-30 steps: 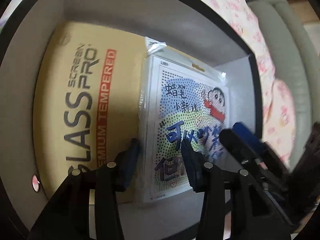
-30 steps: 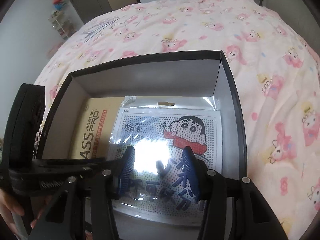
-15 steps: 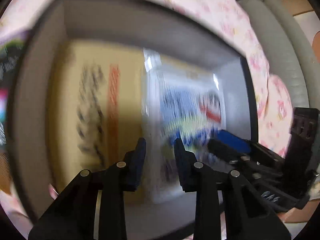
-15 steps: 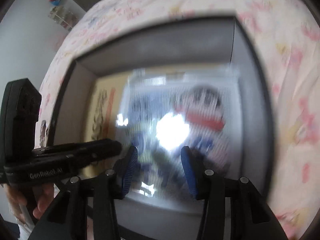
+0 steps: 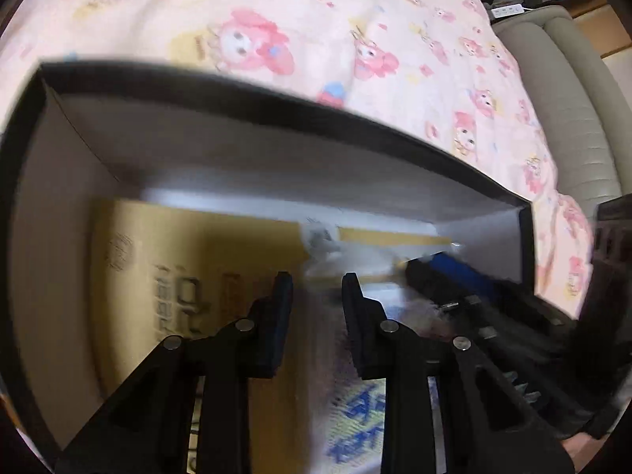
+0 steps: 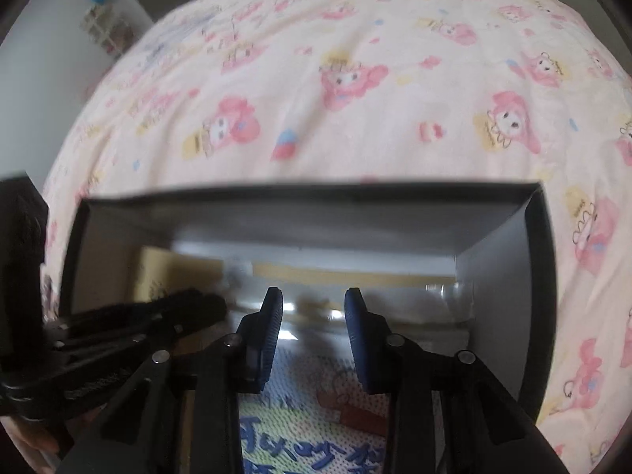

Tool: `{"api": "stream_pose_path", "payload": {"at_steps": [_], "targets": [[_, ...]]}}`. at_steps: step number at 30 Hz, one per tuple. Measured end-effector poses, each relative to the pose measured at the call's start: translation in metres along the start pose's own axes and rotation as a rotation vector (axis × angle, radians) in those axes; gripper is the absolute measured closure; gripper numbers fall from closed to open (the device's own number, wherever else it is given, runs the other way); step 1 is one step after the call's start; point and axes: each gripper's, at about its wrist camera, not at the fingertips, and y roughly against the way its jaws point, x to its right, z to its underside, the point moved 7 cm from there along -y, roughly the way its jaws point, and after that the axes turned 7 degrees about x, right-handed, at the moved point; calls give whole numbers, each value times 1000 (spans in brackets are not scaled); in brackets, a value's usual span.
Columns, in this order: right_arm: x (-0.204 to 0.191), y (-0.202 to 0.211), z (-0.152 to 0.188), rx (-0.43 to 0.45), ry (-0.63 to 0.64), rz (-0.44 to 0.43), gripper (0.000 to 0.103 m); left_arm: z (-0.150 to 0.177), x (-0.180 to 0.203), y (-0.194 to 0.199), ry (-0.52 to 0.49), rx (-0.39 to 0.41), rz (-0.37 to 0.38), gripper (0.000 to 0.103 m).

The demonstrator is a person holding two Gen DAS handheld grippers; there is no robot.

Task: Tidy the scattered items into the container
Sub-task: 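Lower the pack into the black box beside the GLASS PRO box, then open the left tool and withdraw it from the black box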

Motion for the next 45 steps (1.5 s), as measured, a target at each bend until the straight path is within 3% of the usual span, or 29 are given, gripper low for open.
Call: {"api": "stream_pose_path", "payload": {"at_steps": [6, 10, 14, 17, 20, 23, 30, 33, 37, 42, 45], "targets": [[11, 9, 10, -26, -69, -60, 74, 8, 5, -1, -32, 6, -16, 78], [9, 18, 17, 22, -73, -44, 74, 5, -1, 9, -5, 20, -14, 77], [-2, 53, 37, 65, -40, -34, 70, 25, 12, 39, -80, 72, 12, 75], [-5, 64, 56, 72, -41, -7, 58, 47, 14, 40, -99, 40, -10, 70], [-9, 58, 73, 29, -29, 3, 57, 60, 6, 27, -81, -5, -49, 70], [-9, 52, 84, 5, -19, 21, 58, 69, 3, 17, -58, -42, -30, 72], [-1, 47, 91, 1, -27, 31, 58, 71, 4, 14, -84, -41, -19, 72], [-3, 60, 89, 60, -36, 40, 58, 72, 10, 28, -118, 9, -3, 69], [-4, 91, 94, 144, -43, 91, 57, 92, 21, 69, -176, 106, -3, 50], [-9, 136, 112, 259, -67, 119, 57, 115, 32, 116, -248, 218, 4, 49], [-17, 154, 124, 290, -99, 93, 57, 111, 53, 105, -285, 247, 5, 49]]}}
